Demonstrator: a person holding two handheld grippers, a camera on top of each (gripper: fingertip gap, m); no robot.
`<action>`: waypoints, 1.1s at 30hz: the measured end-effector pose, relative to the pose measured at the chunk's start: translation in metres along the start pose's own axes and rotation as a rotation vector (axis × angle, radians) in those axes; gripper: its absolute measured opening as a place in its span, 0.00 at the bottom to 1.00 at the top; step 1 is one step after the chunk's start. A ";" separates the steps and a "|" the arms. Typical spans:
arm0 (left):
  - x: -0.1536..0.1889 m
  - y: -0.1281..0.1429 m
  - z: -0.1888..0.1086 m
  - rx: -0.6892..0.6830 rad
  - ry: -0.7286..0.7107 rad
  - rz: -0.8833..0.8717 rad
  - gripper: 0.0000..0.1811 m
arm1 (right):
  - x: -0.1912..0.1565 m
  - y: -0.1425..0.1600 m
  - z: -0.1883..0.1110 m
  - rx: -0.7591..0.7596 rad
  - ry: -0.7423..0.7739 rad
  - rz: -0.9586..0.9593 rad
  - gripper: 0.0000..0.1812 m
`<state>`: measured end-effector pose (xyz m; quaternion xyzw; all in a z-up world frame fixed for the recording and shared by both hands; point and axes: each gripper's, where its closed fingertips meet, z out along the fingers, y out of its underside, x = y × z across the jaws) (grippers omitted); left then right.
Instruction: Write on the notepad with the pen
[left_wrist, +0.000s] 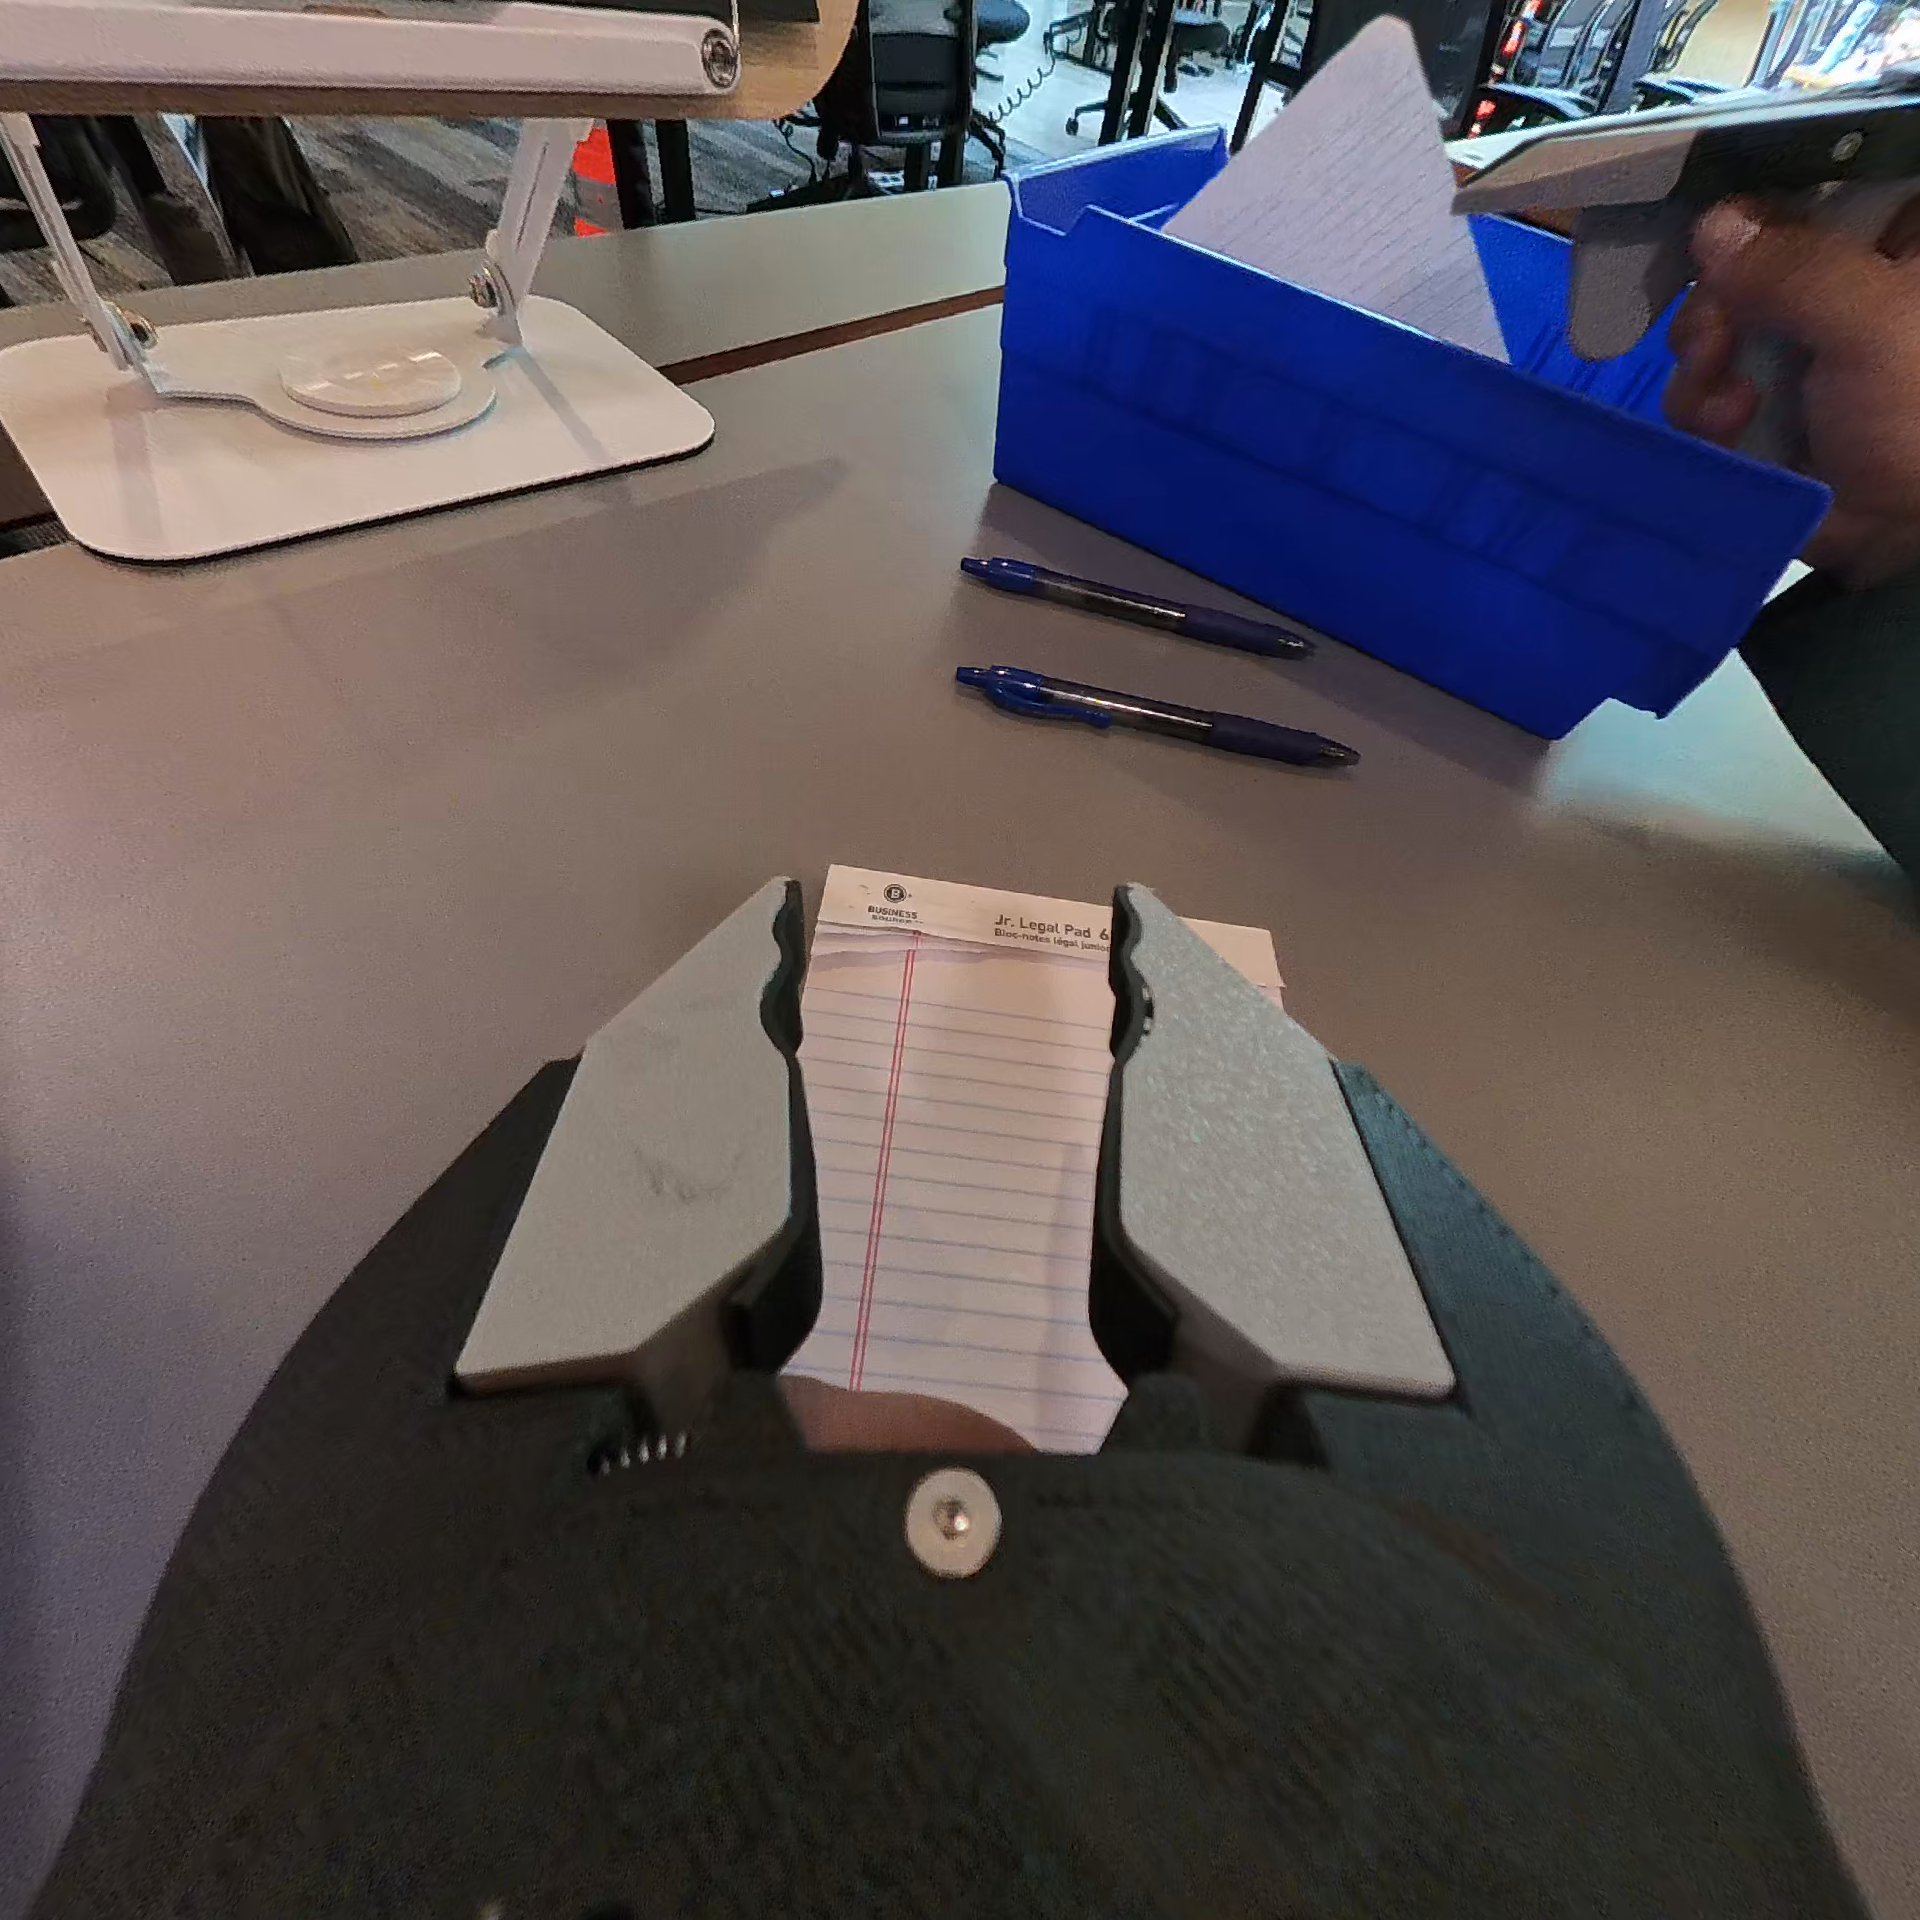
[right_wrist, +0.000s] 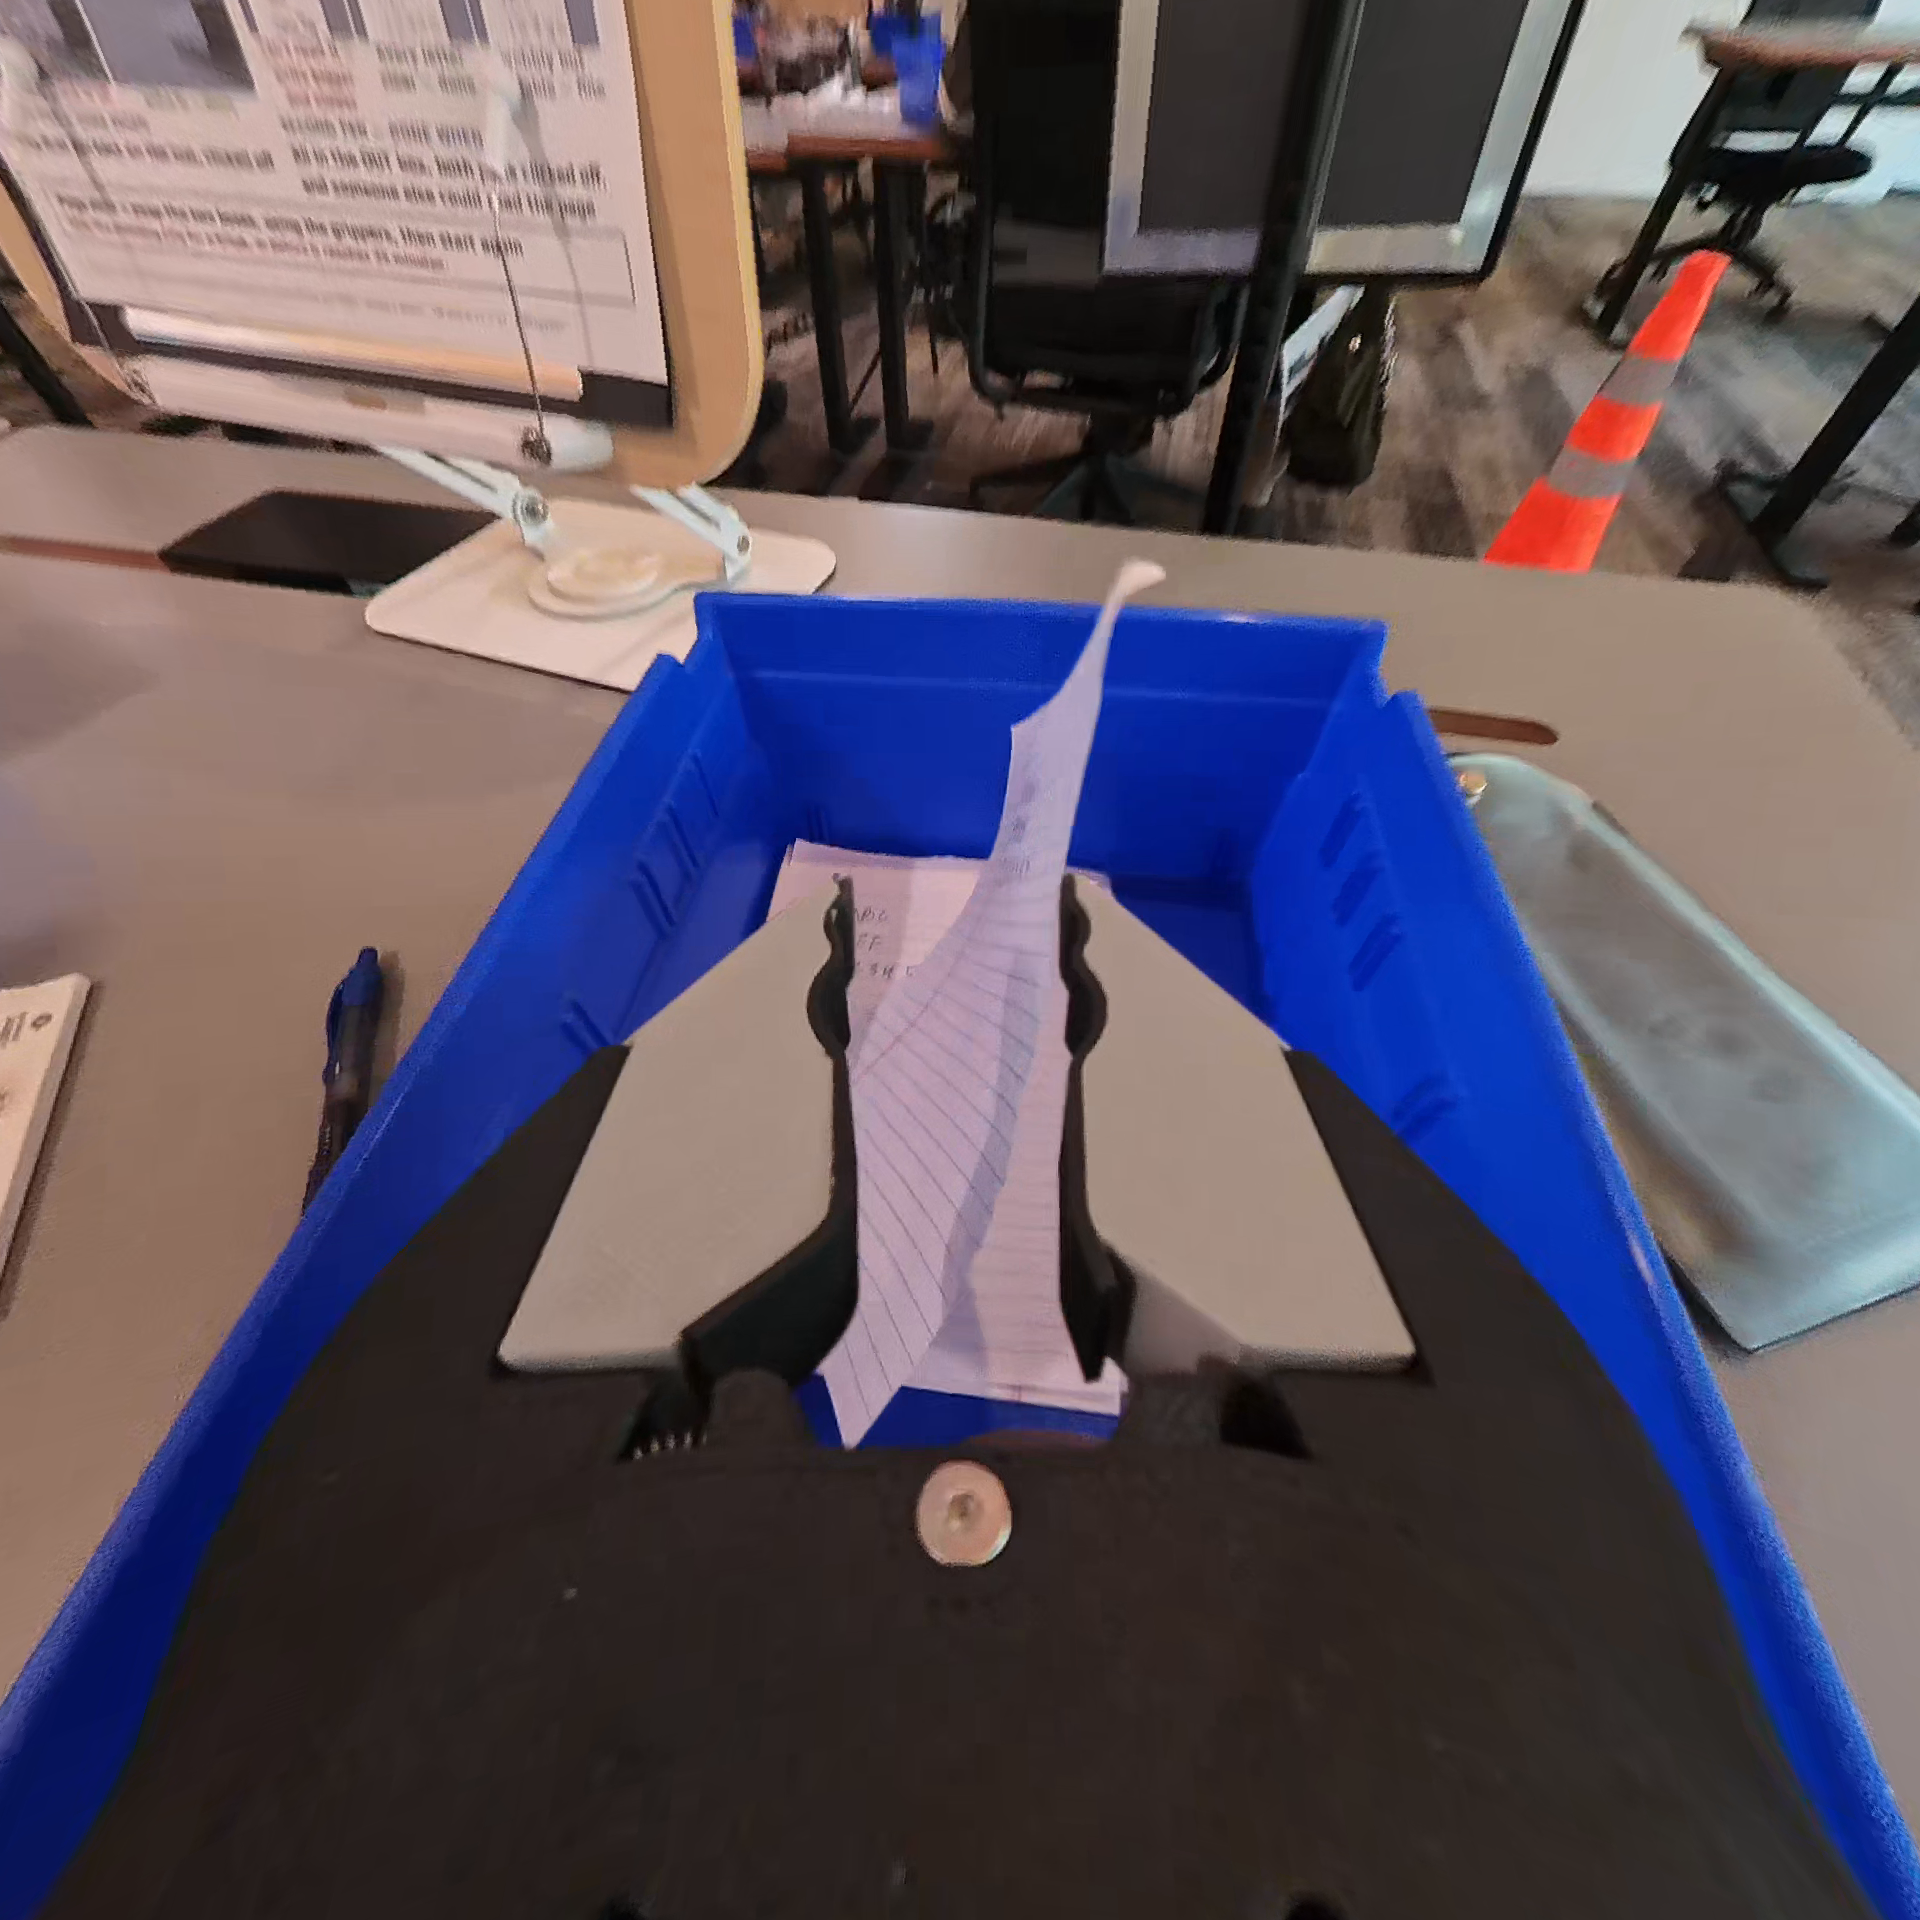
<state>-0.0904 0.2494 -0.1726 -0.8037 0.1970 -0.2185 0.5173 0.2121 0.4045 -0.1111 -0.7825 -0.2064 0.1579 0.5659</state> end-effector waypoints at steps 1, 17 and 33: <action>0.000 0.000 0.000 0.000 -0.001 0.002 0.32 | -0.002 0.003 0.001 -0.009 -0.020 0.011 0.19; -0.016 -0.007 -0.006 0.040 -0.093 0.017 0.29 | 0.018 -0.002 -0.011 0.027 0.037 0.108 0.21; -0.014 0.000 -0.002 -0.003 -0.084 0.022 0.29 | -0.030 0.079 0.013 -0.479 -0.084 -0.167 0.08</action>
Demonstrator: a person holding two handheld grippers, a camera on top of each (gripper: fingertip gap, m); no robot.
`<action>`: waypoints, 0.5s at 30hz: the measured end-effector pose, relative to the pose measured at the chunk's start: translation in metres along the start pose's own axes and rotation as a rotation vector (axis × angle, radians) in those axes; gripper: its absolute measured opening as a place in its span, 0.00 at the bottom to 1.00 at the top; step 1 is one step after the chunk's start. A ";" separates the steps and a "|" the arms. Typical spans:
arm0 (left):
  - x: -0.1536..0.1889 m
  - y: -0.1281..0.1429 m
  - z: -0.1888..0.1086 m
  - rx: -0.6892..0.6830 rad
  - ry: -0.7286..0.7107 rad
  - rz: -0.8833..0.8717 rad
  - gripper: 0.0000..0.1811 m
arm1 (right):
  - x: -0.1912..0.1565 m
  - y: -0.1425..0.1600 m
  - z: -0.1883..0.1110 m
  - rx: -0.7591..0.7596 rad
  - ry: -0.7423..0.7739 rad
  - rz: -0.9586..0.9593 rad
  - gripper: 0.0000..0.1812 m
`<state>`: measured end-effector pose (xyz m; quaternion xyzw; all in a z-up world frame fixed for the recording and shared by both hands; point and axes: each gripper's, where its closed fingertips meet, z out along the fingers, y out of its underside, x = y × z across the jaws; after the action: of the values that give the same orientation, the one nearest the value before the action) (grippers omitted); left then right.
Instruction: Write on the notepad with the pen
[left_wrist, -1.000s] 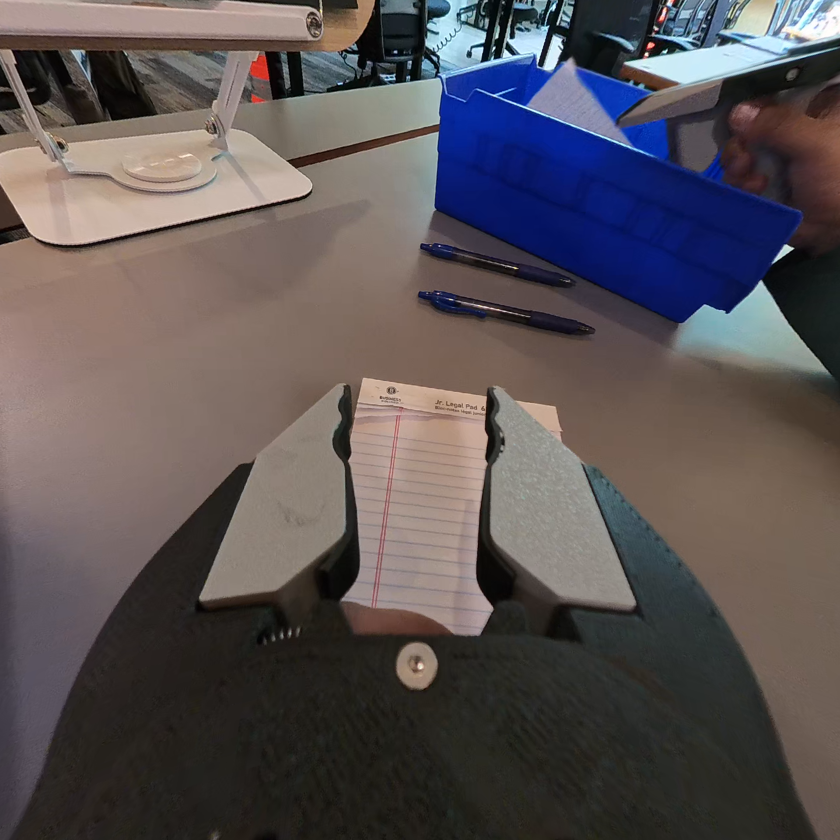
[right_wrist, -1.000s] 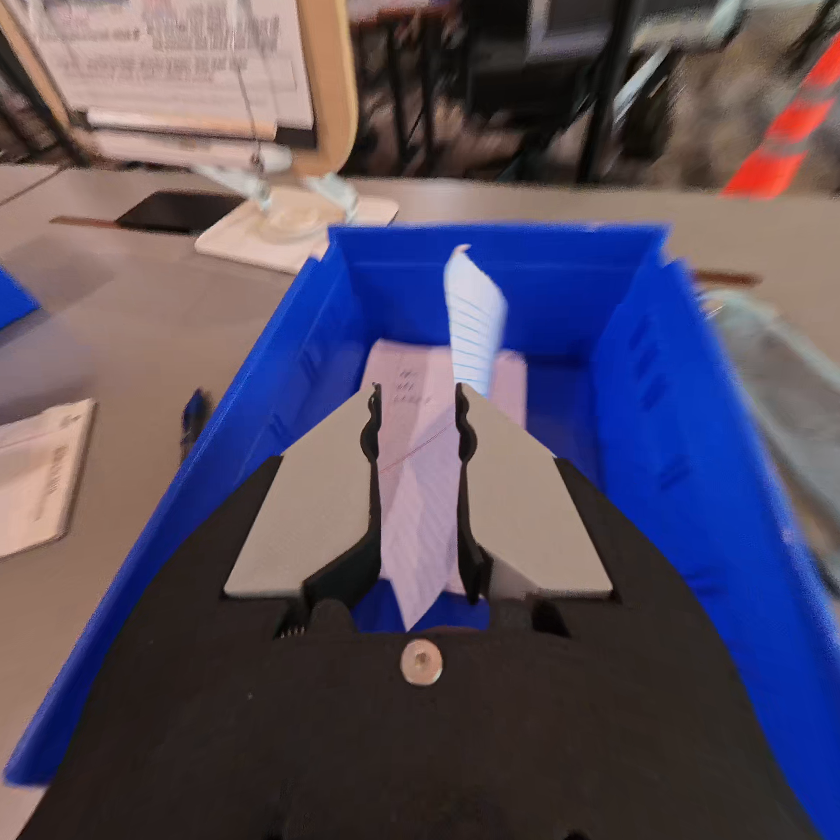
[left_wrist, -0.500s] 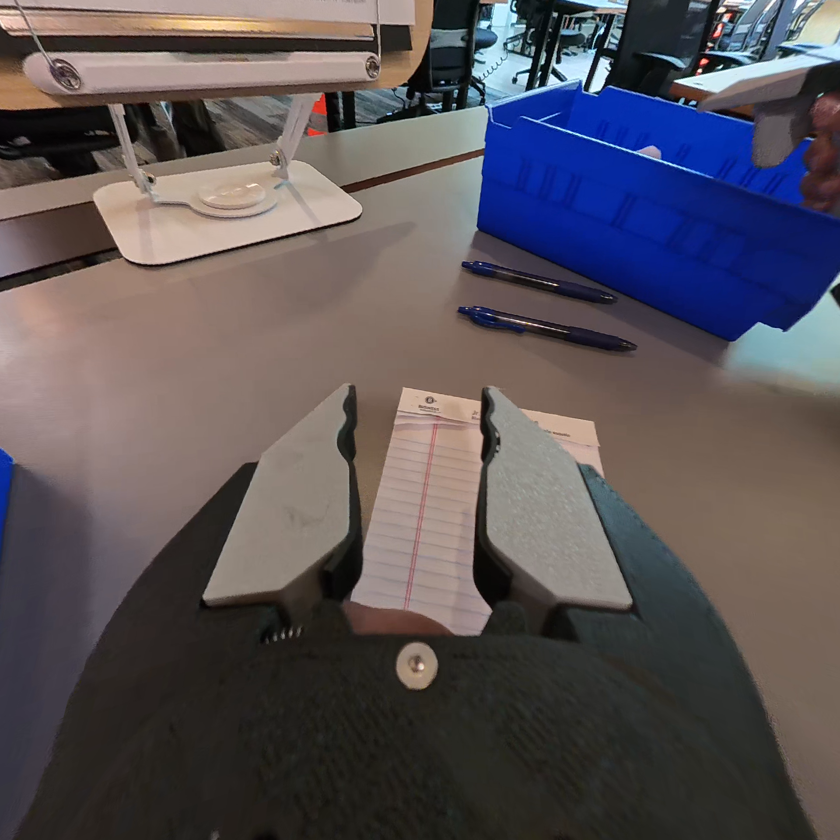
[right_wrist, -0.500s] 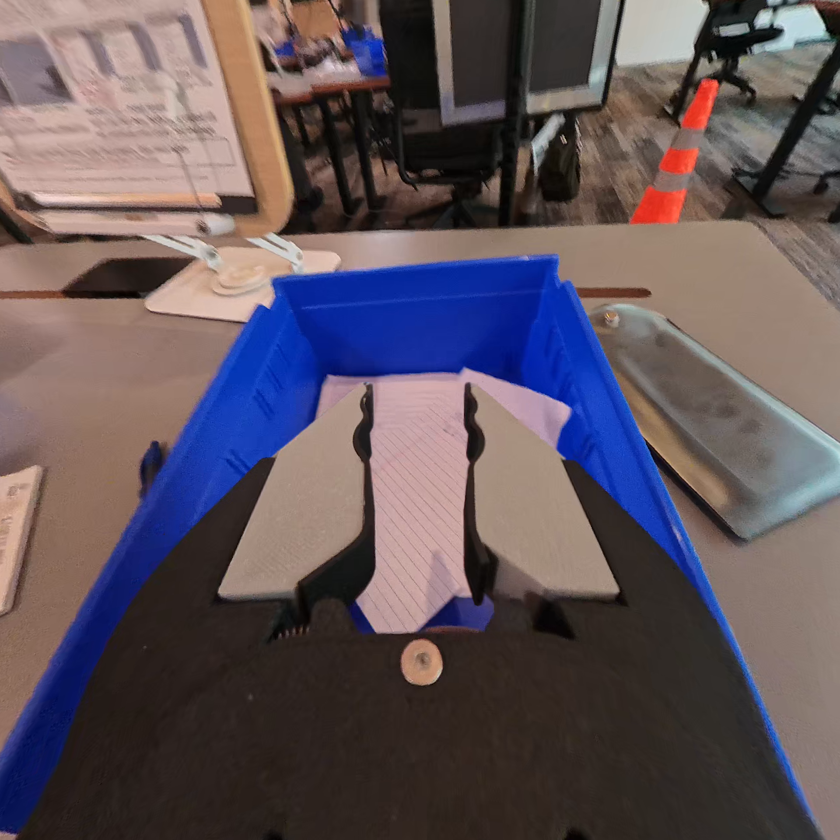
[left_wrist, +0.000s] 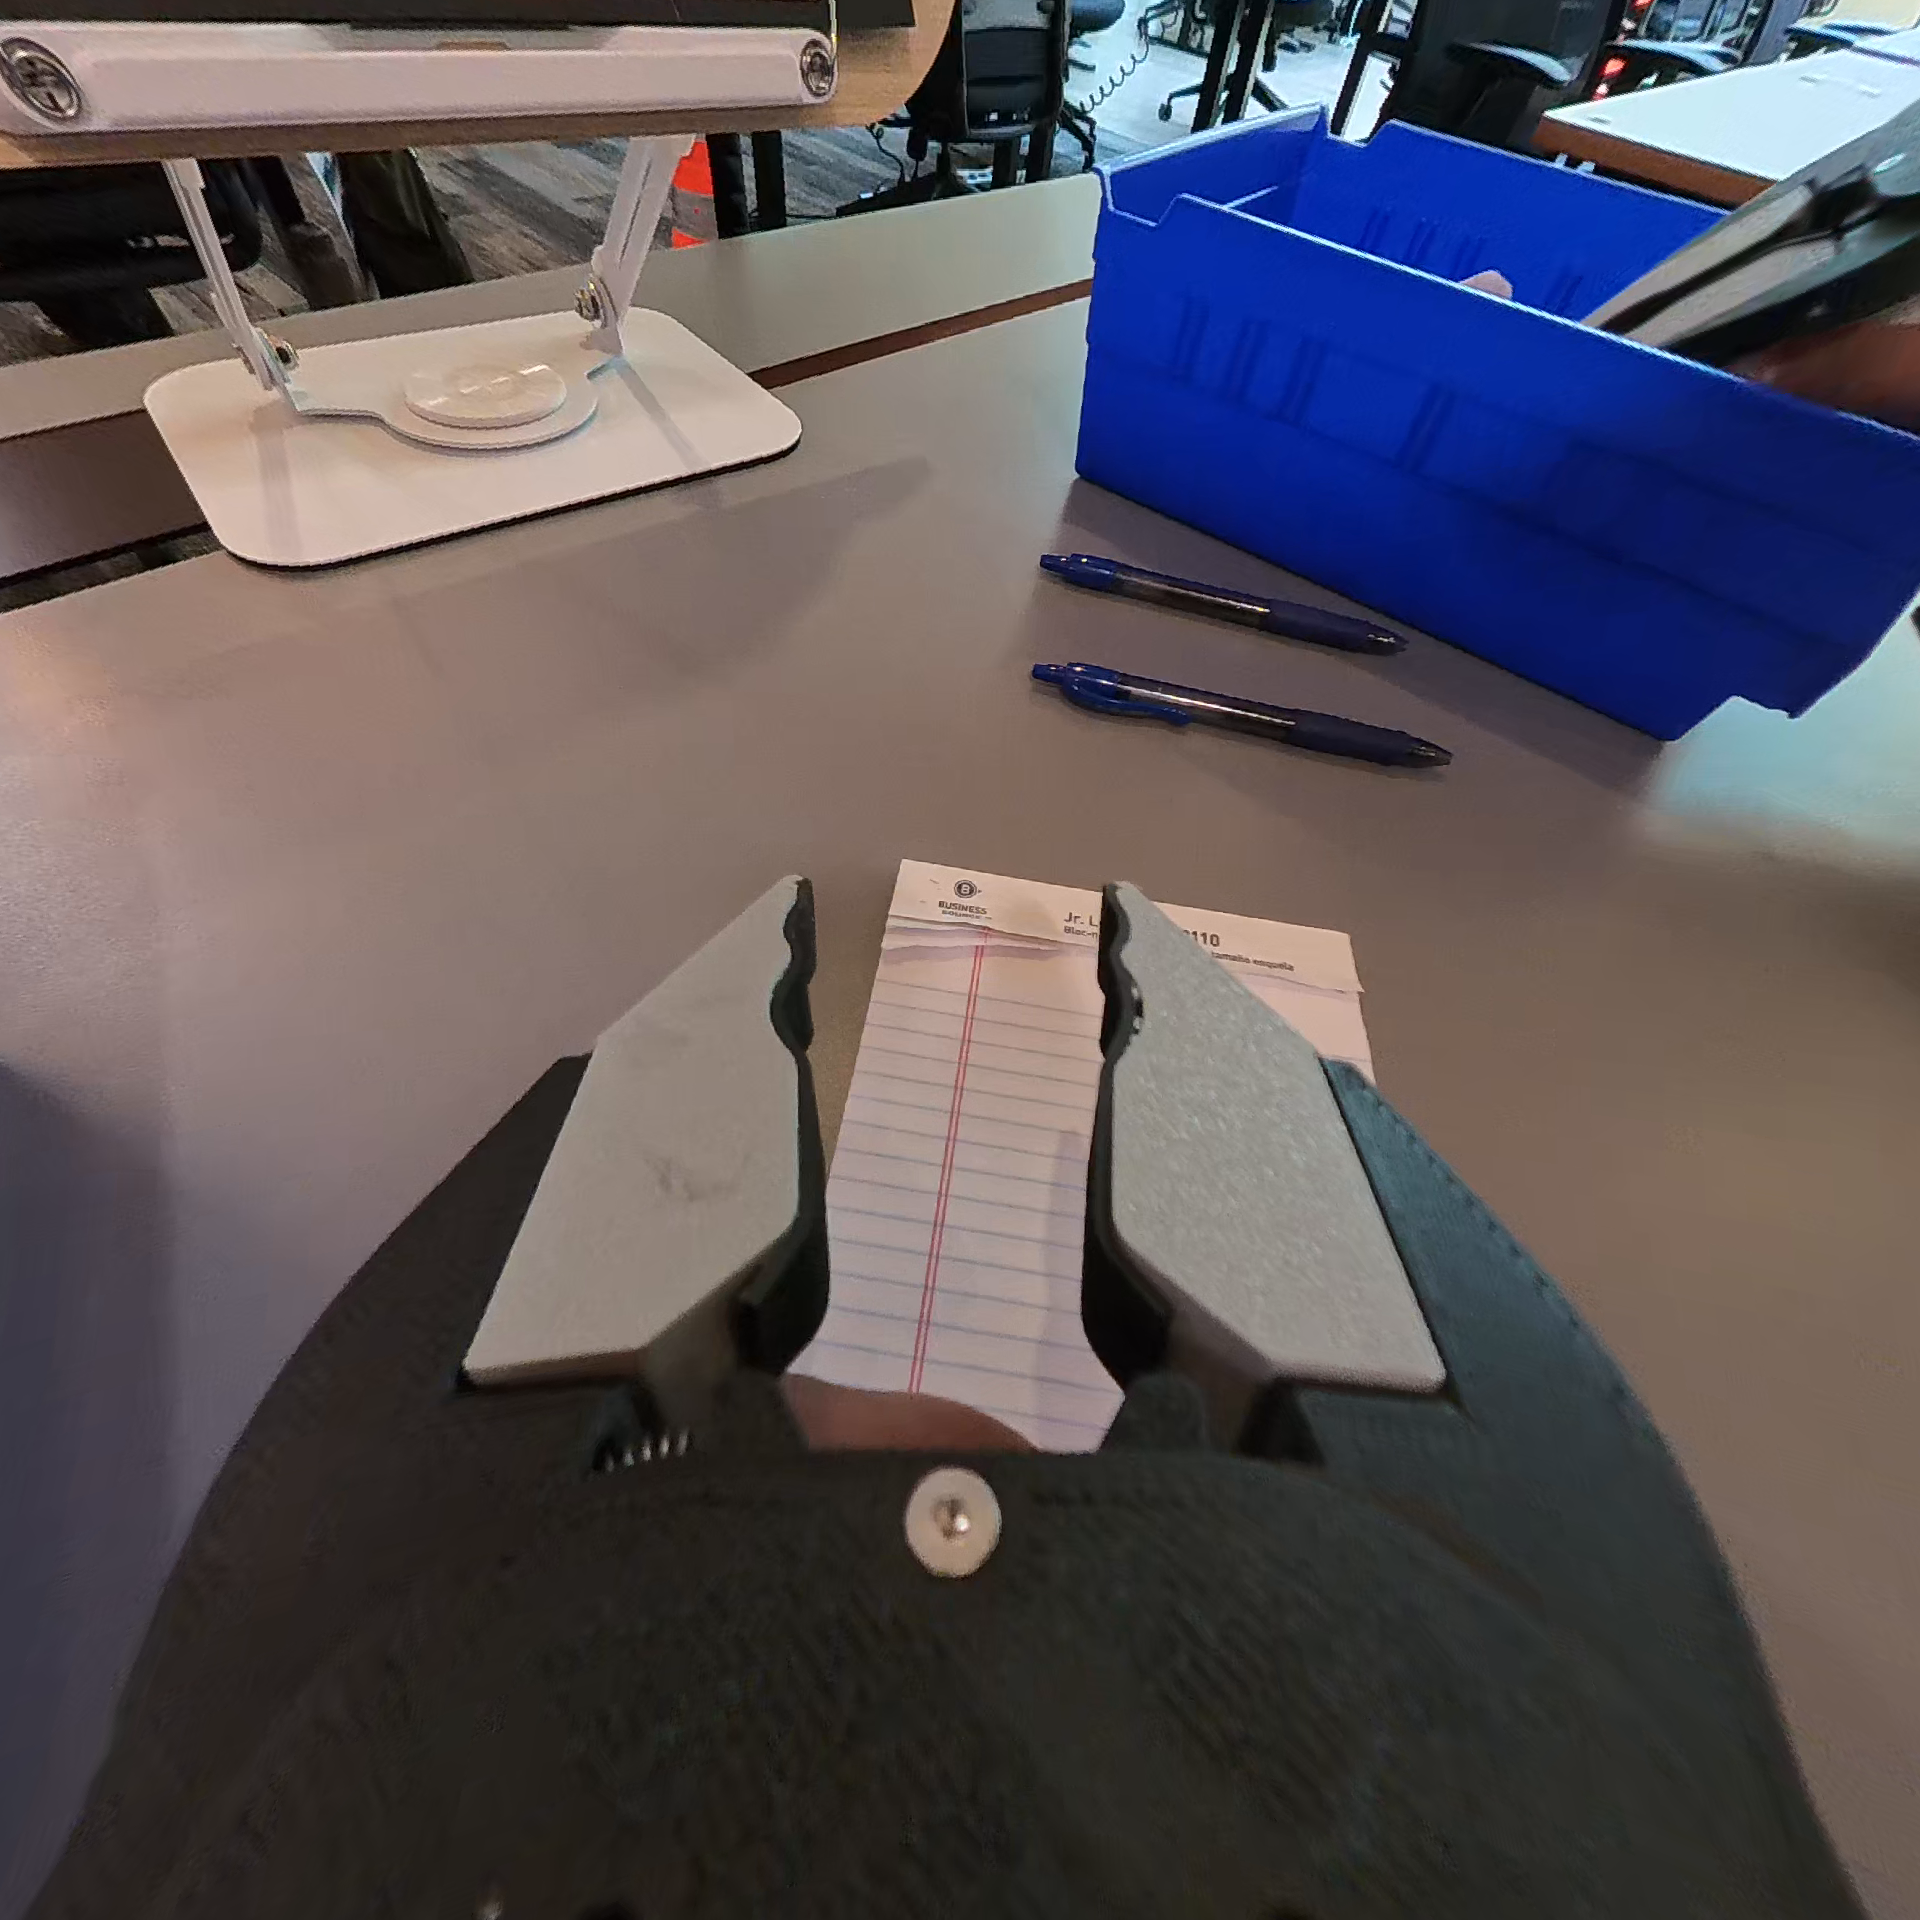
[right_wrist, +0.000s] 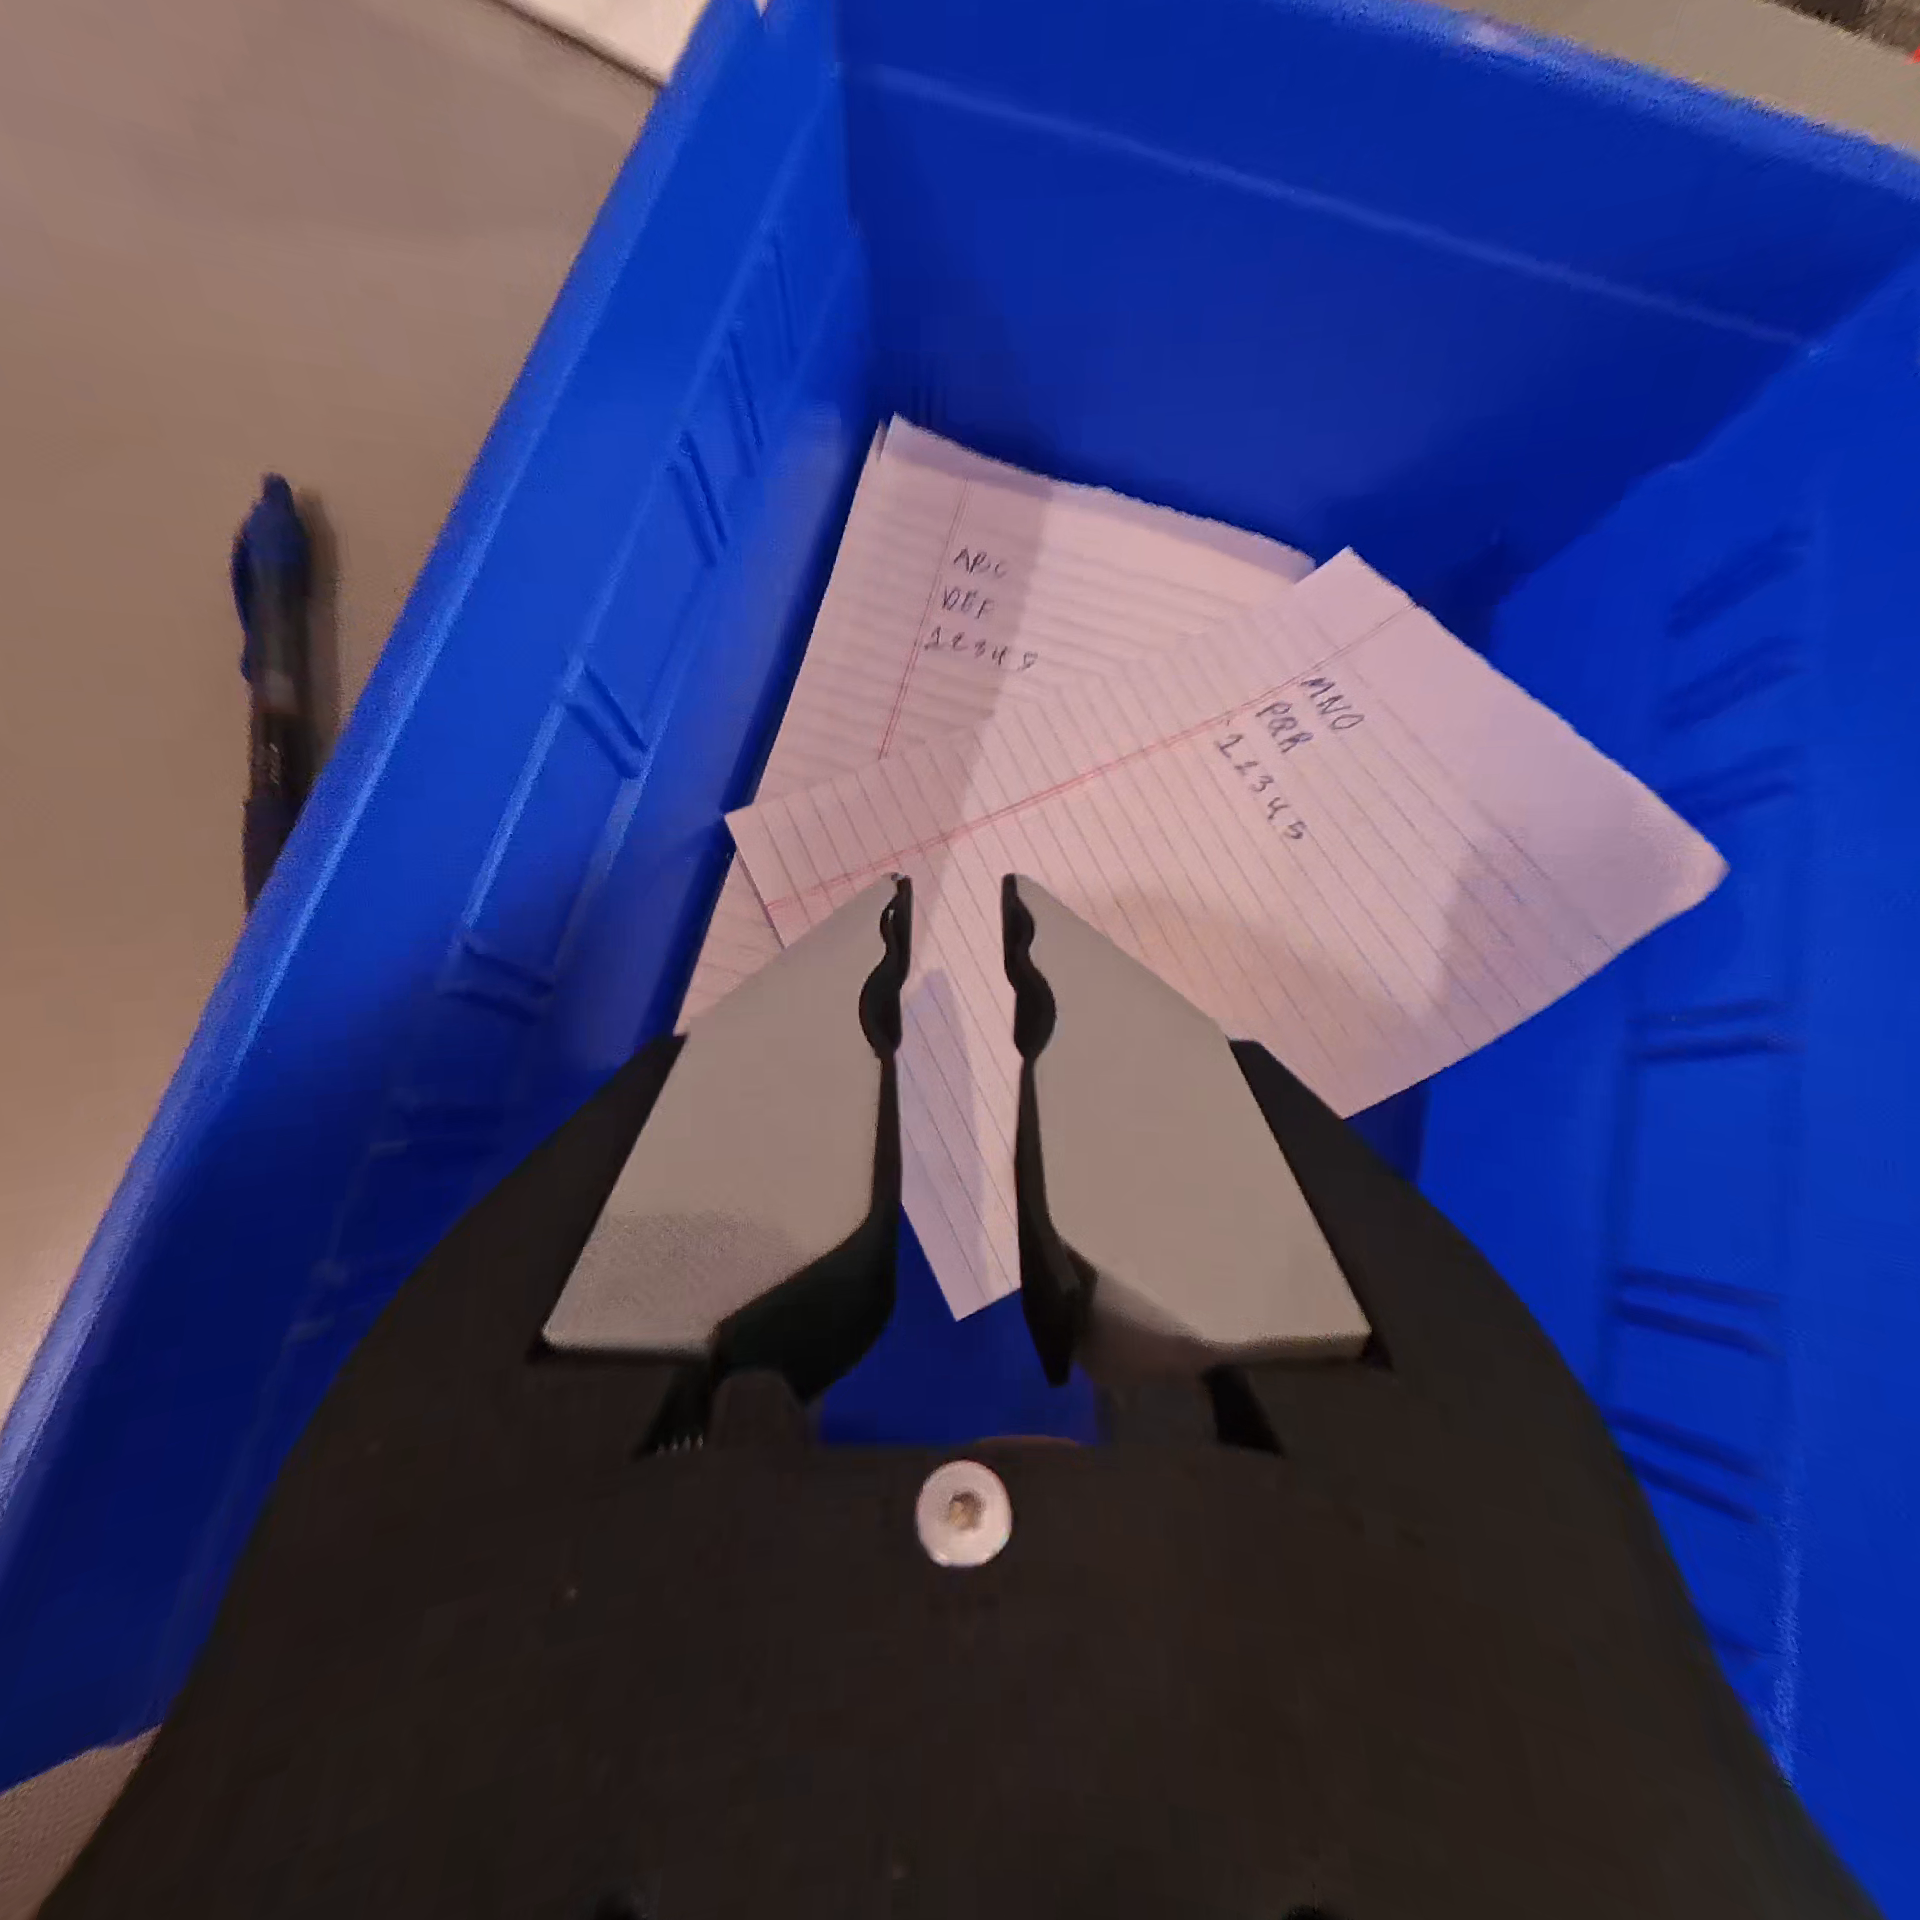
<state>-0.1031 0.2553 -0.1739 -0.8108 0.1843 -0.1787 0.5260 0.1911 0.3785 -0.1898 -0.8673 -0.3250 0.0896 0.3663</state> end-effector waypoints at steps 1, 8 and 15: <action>0.000 0.000 0.000 -0.001 -0.001 0.000 0.29 | -0.002 0.004 0.003 -0.034 -0.003 -0.012 0.06; -0.001 0.000 0.000 -0.003 0.000 -0.007 0.29 | -0.022 0.030 0.019 -0.233 -0.151 -0.037 0.00; -0.001 0.001 0.001 -0.007 0.005 -0.015 0.29 | -0.032 0.041 0.015 -0.295 -0.232 -0.048 0.00</action>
<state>-0.1036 0.2560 -0.1752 -0.8136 0.1802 -0.1837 0.5214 0.1807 0.3459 -0.2316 -0.8873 -0.3955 0.1318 0.1974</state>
